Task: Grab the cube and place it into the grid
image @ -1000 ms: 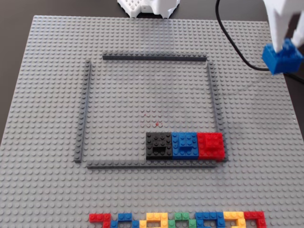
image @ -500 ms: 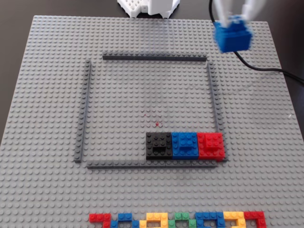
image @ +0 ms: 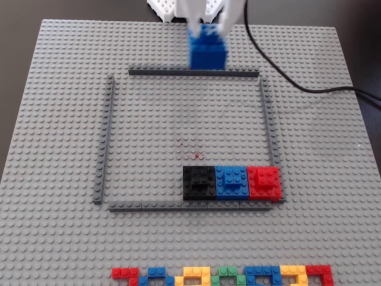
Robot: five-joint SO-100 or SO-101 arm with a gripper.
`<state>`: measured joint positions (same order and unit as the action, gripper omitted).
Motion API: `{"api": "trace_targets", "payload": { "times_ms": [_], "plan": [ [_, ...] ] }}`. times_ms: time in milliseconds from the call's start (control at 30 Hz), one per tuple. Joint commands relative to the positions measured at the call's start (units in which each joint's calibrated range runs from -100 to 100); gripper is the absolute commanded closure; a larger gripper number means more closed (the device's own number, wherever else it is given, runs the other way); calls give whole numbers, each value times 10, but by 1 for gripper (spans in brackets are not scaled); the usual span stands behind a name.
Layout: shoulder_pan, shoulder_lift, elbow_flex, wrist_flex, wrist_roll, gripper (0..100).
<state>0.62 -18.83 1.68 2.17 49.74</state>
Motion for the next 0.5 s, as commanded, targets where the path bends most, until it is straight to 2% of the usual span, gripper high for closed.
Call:
{"api": "trace_targets", "payload": {
  "times_ms": [0,200,467],
  "plan": [
    [39,-28,33,-40,32,96],
    [66,49,11,-72,57,96],
    [70,181,-88,-86,56,96]
  ]
}}
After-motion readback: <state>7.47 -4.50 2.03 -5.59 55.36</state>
